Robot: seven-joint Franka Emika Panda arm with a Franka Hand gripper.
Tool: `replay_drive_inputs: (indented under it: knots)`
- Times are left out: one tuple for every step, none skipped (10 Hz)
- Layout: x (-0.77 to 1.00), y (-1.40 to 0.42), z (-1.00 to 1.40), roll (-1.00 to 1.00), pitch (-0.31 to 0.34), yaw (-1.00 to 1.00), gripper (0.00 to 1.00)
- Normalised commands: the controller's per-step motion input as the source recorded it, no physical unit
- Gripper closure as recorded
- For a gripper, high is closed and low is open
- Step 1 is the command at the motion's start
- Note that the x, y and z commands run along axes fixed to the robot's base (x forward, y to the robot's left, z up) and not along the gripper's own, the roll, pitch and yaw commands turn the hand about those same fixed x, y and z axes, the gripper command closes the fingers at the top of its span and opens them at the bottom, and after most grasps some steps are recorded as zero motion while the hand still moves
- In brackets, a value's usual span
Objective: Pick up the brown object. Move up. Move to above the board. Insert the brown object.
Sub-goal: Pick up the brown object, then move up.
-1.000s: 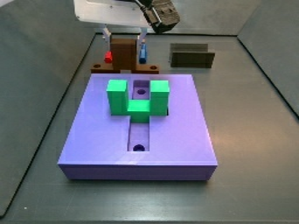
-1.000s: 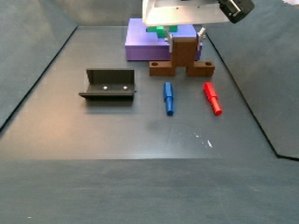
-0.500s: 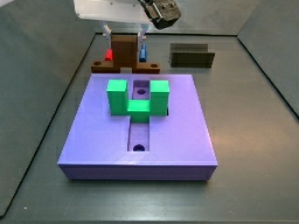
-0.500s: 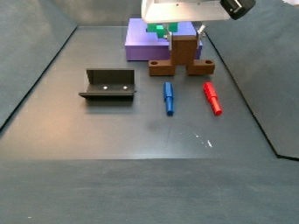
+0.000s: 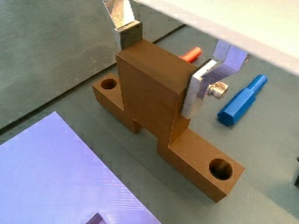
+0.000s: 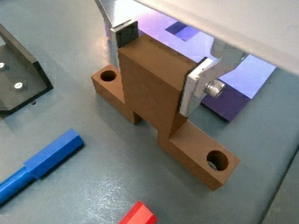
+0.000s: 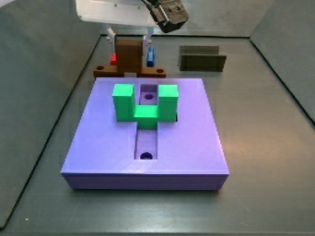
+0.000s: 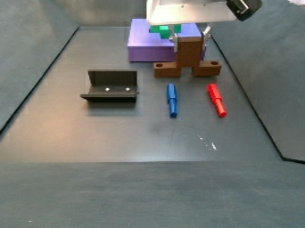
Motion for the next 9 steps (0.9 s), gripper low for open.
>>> replay_drive_inputs:
  knots:
    - [0.0,0.0,0.0,0.0,0.0,0.0,1.0]
    - [0.0,0.0,0.0,0.0,0.0,0.0,1.0]
    - [0.0,0.0,0.0,0.0,0.0,0.0,1.0]
    - [0.0,0.0,0.0,0.0,0.0,0.0,1.0]
    - [0.0,0.0,0.0,0.0,0.0,0.0,1.0]
    - [0.0,0.0,0.83,0.0,0.0,0.0,1.0]
    - [0.04,0.02,0.8,0.0,0.006,-0.04,1.0]
    - [0.0,0.01,0.58,-0.03,0.051,-0.04,1.0]
    - [0.03,0.01,0.22,-0.08,0.036,-0.02,1.0]
